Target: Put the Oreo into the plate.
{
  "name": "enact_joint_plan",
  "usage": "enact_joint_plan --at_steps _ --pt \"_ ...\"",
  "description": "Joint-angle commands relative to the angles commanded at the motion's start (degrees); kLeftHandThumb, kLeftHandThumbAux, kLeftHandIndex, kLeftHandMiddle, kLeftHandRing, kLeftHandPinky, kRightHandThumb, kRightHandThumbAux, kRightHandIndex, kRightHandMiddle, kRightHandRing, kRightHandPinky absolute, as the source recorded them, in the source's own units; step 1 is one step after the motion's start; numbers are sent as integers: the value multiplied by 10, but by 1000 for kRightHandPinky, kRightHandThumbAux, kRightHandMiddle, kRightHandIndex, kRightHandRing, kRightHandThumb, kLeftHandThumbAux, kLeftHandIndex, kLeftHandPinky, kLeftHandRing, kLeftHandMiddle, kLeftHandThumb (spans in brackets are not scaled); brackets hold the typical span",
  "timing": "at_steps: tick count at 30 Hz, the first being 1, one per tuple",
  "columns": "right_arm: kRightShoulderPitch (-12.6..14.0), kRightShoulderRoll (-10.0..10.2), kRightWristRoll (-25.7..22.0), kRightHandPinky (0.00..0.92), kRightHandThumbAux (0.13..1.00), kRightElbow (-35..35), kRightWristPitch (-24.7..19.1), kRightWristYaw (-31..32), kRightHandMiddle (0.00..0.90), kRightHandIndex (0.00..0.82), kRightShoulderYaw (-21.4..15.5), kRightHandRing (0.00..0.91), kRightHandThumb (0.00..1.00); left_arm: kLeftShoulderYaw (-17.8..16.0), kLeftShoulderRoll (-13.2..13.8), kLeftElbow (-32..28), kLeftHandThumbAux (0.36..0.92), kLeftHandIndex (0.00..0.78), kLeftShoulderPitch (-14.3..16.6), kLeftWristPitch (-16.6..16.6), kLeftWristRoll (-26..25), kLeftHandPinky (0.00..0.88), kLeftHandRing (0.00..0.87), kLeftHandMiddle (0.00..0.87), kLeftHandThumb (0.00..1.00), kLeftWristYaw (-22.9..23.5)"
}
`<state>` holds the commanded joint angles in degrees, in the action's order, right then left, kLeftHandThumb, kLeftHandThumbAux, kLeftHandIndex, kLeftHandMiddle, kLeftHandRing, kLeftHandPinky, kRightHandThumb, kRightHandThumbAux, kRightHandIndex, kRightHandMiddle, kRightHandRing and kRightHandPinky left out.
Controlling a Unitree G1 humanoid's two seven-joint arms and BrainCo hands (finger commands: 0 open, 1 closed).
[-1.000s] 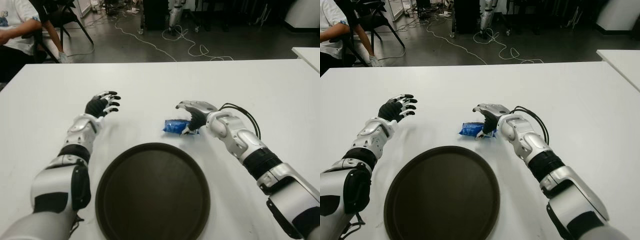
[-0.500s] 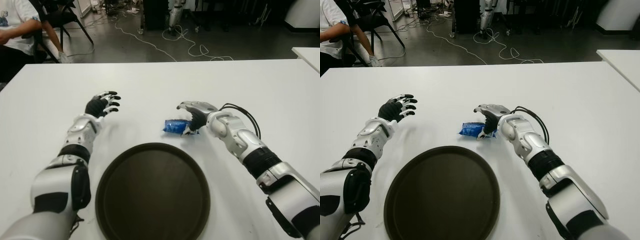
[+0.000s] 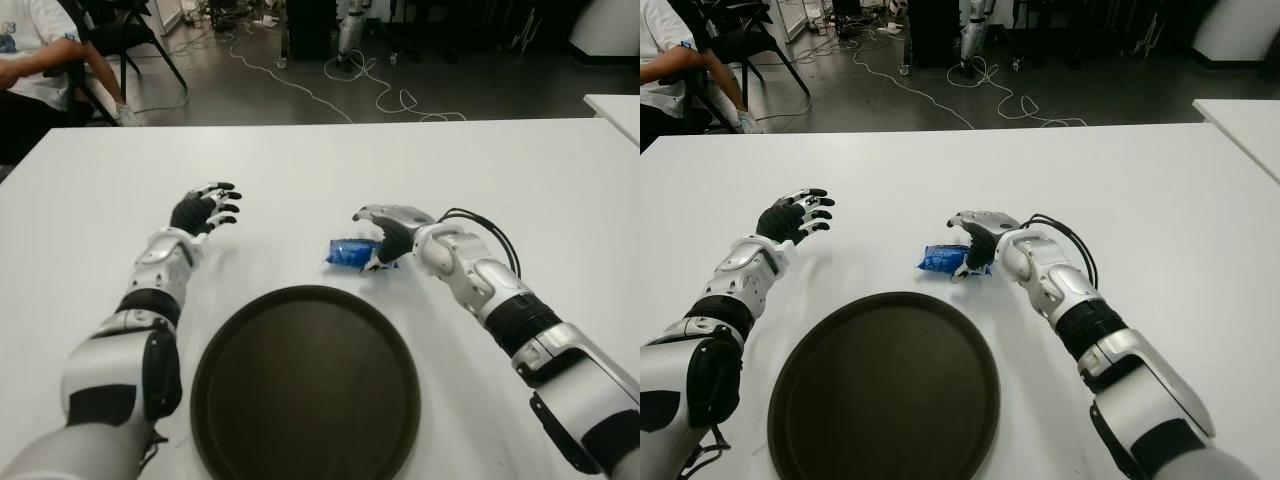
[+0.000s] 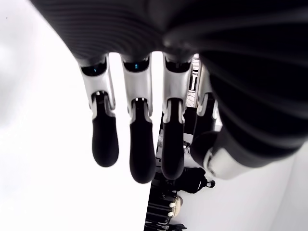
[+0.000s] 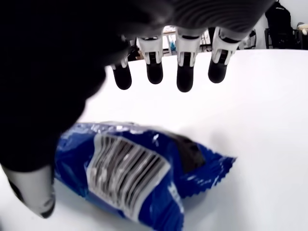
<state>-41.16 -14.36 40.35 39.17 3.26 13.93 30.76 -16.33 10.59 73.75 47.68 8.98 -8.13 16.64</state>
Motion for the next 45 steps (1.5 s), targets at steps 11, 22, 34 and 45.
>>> enact_joint_plan --at_steps 11,22,34,45 --pt "1 7 -2 78 631 12 13 7 86 86 3 86 0 1 0 1 680 415 1 -4 1 536 524 468 825 -2" --pt "3 10 0 73 663 21 26 16 77 79 9 75 0 2 -1 1 679 417 1 -4 2 550 531 469 826 -4" --pt "11 18 -2 89 680 19 27 11 88 95 8 92 0 2 -2 -2 679 419 -1 0 0 543 529 467 826 4" --pt "12 21 1 108 686 36 38 1 107 104 9 113 0 4 -1 -2 680 413 -2 3 4 547 531 469 825 0"
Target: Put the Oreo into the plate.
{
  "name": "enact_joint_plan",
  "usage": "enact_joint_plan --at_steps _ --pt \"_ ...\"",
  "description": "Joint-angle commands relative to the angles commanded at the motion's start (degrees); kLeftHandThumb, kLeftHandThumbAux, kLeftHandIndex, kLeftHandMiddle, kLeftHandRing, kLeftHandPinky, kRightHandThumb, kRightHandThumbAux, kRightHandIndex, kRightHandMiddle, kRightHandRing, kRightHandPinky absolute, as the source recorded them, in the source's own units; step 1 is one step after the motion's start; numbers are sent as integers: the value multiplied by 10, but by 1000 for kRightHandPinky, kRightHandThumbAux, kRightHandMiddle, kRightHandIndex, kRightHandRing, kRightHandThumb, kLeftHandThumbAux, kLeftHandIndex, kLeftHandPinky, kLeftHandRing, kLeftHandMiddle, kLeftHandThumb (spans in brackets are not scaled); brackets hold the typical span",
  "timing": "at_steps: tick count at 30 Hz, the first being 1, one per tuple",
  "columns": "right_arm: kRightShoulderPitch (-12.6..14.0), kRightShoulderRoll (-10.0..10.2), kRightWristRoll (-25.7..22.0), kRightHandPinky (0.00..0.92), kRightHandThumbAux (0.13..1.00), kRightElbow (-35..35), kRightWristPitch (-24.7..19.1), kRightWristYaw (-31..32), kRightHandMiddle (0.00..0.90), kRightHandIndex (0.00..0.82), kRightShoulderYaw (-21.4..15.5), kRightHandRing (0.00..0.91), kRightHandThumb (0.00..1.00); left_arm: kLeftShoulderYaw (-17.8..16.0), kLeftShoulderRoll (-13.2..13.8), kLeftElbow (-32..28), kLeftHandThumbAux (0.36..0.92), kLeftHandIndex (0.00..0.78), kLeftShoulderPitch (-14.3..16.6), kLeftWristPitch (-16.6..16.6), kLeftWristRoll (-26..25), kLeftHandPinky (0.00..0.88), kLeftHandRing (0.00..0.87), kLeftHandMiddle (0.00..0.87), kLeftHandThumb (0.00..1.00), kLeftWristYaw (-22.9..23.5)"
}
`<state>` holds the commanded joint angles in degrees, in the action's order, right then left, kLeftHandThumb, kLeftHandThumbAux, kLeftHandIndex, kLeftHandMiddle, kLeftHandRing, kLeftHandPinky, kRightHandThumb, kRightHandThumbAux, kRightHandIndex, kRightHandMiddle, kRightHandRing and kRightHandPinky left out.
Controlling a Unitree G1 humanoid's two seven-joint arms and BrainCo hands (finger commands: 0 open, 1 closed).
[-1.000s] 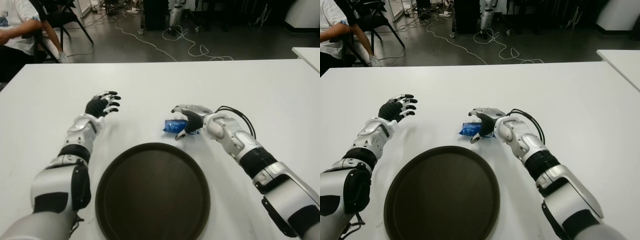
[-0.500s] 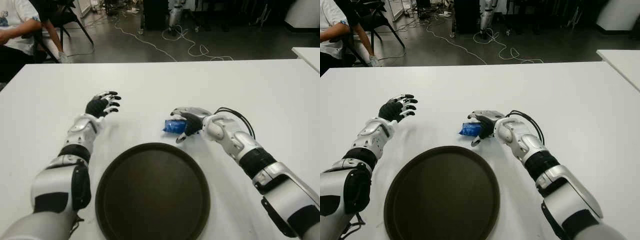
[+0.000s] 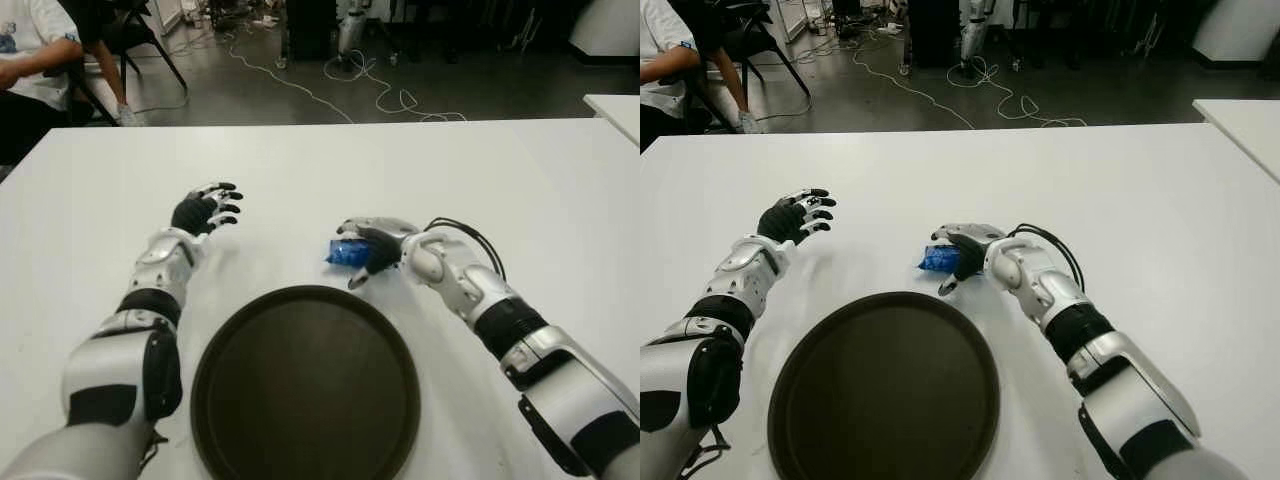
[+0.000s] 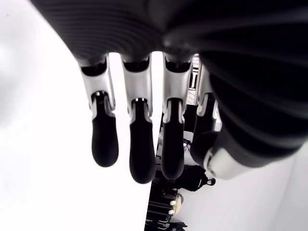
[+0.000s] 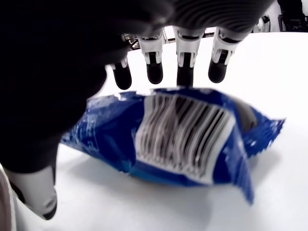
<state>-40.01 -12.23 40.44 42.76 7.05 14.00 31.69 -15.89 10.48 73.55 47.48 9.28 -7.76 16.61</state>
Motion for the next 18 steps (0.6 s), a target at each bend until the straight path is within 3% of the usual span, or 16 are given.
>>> enact_joint_plan --at_steps 18 --pt "-3 12 -5 96 670 34 -1 -11 126 122 -5 115 0 -3 -2 -2 681 410 -2 0 -2 537 524 469 824 -4"
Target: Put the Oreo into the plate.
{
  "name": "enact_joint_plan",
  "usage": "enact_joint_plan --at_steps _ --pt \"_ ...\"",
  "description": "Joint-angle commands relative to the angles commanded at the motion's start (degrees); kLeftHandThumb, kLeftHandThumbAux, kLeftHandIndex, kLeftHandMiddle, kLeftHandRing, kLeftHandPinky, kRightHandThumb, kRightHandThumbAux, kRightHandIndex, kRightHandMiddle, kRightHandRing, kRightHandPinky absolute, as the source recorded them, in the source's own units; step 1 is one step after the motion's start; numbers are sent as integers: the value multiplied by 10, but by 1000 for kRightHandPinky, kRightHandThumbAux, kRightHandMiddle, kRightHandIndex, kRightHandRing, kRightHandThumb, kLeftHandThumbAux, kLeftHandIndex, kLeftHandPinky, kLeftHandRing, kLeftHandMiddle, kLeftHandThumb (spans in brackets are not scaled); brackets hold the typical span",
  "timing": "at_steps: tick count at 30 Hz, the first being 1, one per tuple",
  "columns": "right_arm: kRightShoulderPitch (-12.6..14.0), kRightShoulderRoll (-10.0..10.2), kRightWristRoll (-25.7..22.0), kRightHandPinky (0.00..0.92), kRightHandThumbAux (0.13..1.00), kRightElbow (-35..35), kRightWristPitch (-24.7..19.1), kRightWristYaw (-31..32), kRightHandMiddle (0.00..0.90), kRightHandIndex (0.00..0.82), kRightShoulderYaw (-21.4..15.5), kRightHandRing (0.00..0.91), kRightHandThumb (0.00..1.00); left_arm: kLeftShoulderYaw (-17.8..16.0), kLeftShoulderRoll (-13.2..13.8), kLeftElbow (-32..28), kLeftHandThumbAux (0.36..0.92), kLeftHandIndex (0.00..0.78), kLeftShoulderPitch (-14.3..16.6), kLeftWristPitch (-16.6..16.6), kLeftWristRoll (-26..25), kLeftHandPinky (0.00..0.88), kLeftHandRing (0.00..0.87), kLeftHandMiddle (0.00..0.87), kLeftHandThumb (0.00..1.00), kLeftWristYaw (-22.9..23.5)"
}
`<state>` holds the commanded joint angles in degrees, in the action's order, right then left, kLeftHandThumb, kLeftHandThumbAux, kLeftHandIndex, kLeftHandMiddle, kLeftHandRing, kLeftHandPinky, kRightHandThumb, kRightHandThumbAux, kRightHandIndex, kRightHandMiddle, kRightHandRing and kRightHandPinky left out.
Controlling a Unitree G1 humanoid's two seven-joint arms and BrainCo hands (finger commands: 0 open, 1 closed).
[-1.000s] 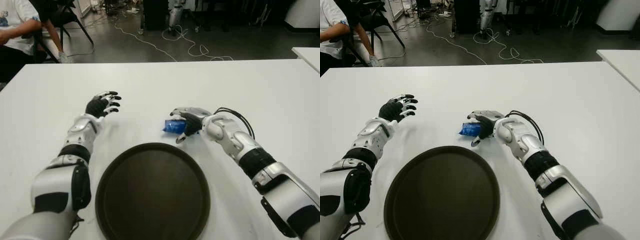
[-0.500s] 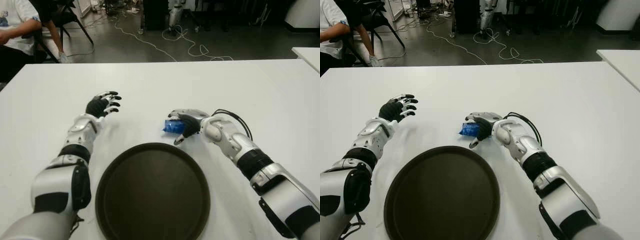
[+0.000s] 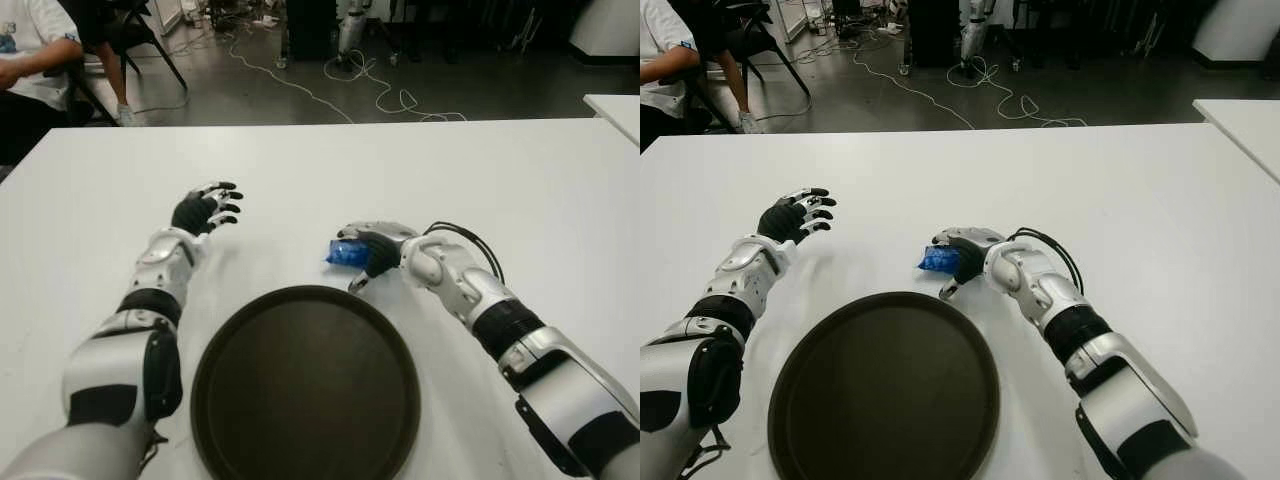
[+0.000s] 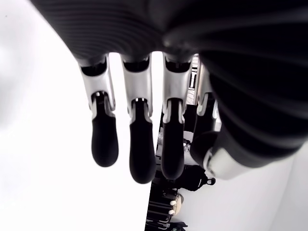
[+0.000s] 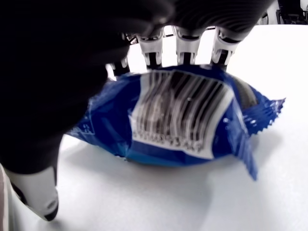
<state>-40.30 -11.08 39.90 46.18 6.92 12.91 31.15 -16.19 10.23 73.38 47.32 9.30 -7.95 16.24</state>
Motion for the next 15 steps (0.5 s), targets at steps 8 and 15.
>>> enact_joint_plan --at_steps 8,15 --pt "-5 4 -8 100 649 31 17 -19 134 133 0 121 0 1 0 -1 681 412 -1 2 2 533 523 469 825 -5" --pt "-28 22 -8 75 650 111 27 -47 130 132 1 110 0 -1 1 0 680 415 -2 0 1 534 524 468 825 -1"
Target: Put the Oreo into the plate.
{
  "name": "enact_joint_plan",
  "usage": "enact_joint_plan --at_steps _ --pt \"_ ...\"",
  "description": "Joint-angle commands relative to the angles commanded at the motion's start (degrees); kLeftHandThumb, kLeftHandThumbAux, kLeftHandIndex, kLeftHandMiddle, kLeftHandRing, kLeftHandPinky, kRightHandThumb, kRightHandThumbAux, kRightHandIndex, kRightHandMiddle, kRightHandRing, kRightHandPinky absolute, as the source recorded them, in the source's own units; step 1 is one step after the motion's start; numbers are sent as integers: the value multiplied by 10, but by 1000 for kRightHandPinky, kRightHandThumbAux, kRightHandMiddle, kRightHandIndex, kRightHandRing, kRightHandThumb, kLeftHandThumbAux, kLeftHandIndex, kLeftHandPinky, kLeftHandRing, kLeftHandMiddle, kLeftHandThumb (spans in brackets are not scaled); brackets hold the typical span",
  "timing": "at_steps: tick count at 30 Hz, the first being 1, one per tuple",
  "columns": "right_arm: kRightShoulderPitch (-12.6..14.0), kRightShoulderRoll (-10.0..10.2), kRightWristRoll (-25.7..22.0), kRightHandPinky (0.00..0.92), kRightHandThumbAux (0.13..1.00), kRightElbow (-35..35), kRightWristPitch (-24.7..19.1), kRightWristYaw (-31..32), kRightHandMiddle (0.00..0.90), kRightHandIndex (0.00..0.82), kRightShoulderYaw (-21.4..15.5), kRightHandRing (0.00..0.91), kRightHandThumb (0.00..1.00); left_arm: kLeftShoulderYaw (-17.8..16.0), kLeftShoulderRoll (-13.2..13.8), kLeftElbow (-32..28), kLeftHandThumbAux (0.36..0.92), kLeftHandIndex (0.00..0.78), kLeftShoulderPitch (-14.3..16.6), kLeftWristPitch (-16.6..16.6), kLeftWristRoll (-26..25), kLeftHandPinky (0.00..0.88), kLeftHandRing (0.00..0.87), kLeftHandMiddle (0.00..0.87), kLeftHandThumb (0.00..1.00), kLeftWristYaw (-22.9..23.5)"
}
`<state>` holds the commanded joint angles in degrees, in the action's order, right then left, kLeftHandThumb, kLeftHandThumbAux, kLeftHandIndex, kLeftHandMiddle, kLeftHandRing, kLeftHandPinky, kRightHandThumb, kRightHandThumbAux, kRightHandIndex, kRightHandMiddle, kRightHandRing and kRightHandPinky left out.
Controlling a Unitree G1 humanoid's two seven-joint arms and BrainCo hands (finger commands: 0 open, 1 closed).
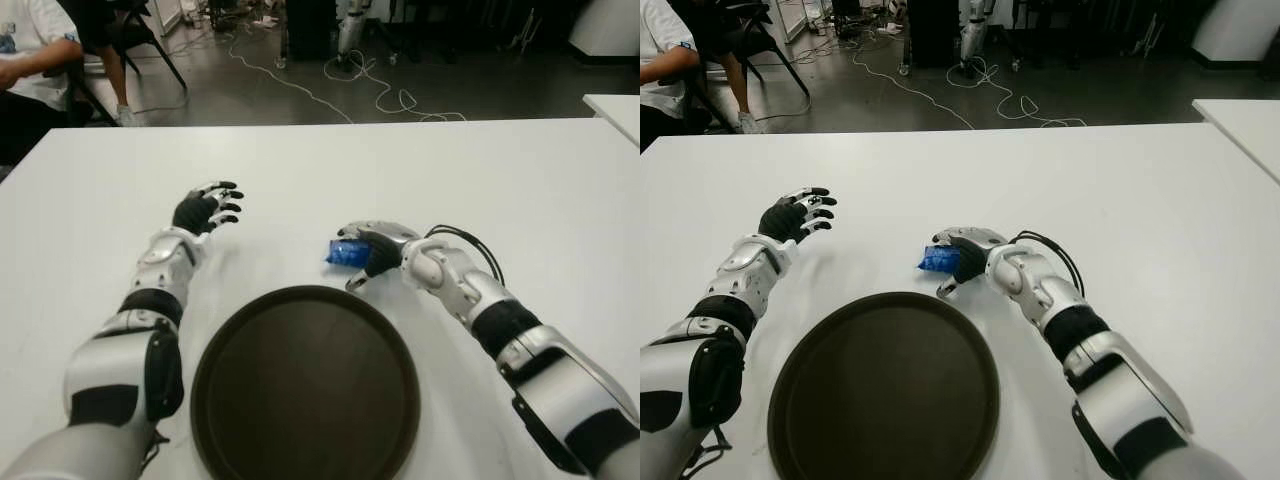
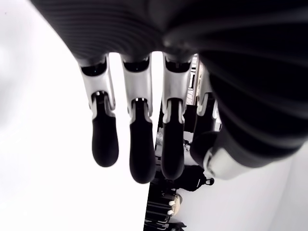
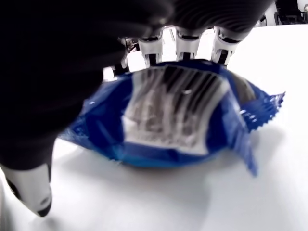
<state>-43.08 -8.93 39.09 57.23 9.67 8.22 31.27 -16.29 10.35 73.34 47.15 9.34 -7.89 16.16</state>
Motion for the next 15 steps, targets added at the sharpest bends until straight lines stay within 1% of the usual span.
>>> enact_joint_plan --at_steps 8,15 --pt "-8 6 -6 63 632 25 3 -12 121 119 -4 103 0 0 0 -2 680 416 -1 0 0 532 520 467 825 -2" --pt "-11 4 -8 51 635 29 8 -15 105 116 -1 83 0 1 0 -2 680 415 0 -2 1 538 522 467 825 -5"
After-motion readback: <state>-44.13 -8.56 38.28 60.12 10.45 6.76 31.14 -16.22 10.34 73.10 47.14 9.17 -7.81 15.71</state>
